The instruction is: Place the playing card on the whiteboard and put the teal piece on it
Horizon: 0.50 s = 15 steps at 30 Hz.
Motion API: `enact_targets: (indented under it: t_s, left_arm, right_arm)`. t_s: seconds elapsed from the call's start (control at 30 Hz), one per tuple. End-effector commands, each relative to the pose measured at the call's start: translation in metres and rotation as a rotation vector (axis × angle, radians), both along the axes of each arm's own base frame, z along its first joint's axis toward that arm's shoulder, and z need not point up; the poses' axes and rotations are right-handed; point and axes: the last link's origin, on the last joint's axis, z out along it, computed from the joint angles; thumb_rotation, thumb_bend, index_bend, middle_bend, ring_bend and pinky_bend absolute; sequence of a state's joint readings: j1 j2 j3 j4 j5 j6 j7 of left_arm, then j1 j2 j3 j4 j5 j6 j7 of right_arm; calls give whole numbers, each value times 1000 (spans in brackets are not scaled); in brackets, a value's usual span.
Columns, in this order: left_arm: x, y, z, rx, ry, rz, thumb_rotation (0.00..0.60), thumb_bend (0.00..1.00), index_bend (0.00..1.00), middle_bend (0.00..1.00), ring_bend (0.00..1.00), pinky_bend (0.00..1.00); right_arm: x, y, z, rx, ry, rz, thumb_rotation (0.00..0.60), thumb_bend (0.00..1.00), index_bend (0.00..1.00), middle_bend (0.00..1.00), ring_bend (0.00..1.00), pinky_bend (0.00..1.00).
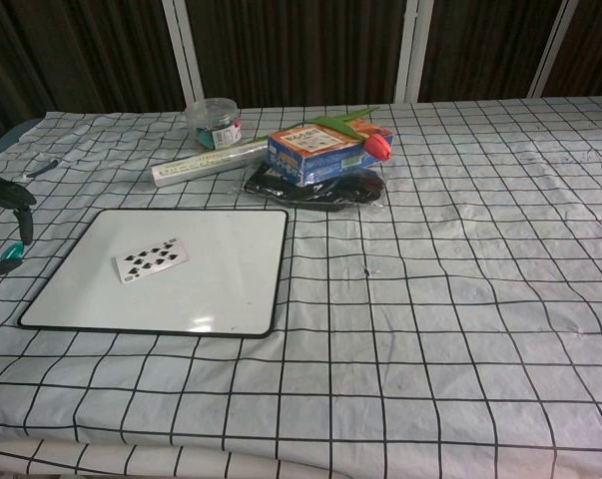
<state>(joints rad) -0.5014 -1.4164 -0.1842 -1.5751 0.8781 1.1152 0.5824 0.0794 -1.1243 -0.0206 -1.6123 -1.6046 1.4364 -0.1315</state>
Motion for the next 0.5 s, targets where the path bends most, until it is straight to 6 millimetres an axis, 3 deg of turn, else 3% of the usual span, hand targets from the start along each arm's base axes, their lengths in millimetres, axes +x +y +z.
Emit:
enact_targets:
  t_s: [0.03,0.3,0.5]
  left_arm:
    - [14,8,-8,-15,-64,-19,600,331,582,152,41,179]
    - [46,21,-34,-63,-225,-100,600,362,608,192,65,193]
    - [54,30,-53,-99,-291,-106,600,375,620,211,73,199]
  right_arm:
    - [-1,0,1,-2,-1,-5,600,191,0,0,0,35]
    - [-3,2,5,-16,-2,-12,600,191,0,0,0,35]
    - [-5,2,7,-19,-5,-20,600,192,0,0,0,36]
